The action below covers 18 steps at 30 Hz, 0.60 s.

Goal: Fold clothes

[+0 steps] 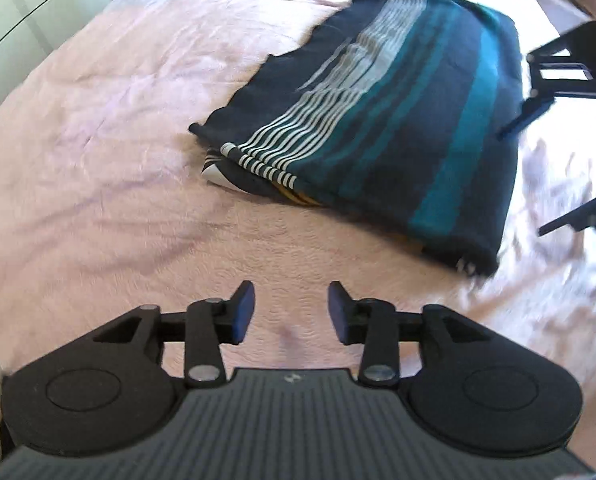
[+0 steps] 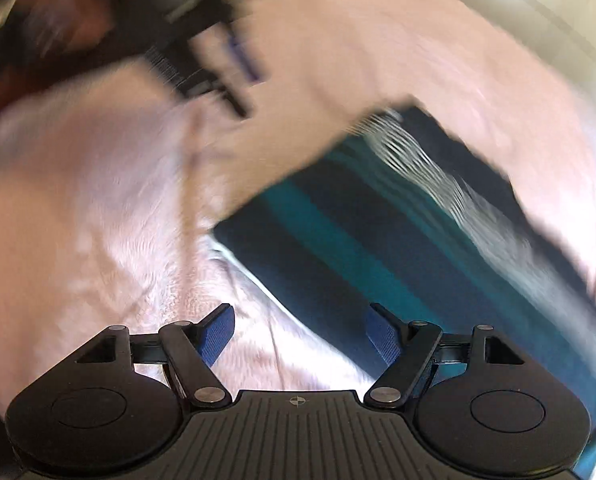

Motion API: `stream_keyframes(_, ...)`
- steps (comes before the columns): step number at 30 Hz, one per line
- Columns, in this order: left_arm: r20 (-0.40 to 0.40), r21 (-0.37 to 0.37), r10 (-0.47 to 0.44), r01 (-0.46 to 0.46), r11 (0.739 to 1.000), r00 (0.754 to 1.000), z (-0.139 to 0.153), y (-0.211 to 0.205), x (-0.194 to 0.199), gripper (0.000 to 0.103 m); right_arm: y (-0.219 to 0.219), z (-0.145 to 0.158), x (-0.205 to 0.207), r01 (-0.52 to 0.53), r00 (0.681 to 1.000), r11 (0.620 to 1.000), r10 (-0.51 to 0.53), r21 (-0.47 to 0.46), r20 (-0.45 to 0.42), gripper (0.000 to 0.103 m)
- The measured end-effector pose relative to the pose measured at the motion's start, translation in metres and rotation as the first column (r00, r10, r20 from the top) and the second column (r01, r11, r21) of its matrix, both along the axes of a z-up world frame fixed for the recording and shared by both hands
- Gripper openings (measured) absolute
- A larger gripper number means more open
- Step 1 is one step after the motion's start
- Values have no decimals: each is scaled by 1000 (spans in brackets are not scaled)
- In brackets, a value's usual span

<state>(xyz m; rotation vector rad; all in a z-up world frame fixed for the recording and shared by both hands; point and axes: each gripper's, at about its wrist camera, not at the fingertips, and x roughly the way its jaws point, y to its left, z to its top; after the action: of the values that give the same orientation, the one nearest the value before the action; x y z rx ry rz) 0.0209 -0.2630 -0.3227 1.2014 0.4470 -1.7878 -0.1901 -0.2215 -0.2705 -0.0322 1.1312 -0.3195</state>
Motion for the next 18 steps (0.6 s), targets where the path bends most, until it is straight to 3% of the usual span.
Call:
stream_keyframes(3,22,-21,-67,68,997,997,-6,1,-4,55,16,-27,18,-129,990,984,122,-124,-63,75)
stream_keyframes(6,45,-40,-134,135,990,990,-12,2,-8,66,19,-40,22,-160,987,968,150,-192,-62,75)
stream_keyframes(8,62,-49,-170,173,984,984,-17,3,-11,66,16,-45,22,-144,990,962,138,-233,-44,73)
stream_keyframes(10,93,-62,-210,216,974,973,-23,2,-16,66,6,-47,19,-116,993,968,112,-221,-33,51)
stream_keyframes(11,117,-77,-232,241,967,966,-25,3,-19,66,1,-47,17,-96,995,975,94,-198,-16,32)
stream_keyframes(12,158,-96,-260,276,956,953,-28,3,-23,67,-3,-43,15,-77,997,980,79,-183,-1,17)
stream_keyframes(13,217,-122,-288,318,940,933,-31,3,-27,68,-7,-40,13,-59,998,984,62,-167,14,13)
stream_keyframes(15,340,-173,-340,413,894,877,-40,1,-35,71,-14,-23,7,-10,998,991,19,-132,64,12)
stream_keyframes(18,489,-218,-405,558,801,773,-55,-8,-45,74,-21,3,1,50,991,993,-36,-106,125,11)
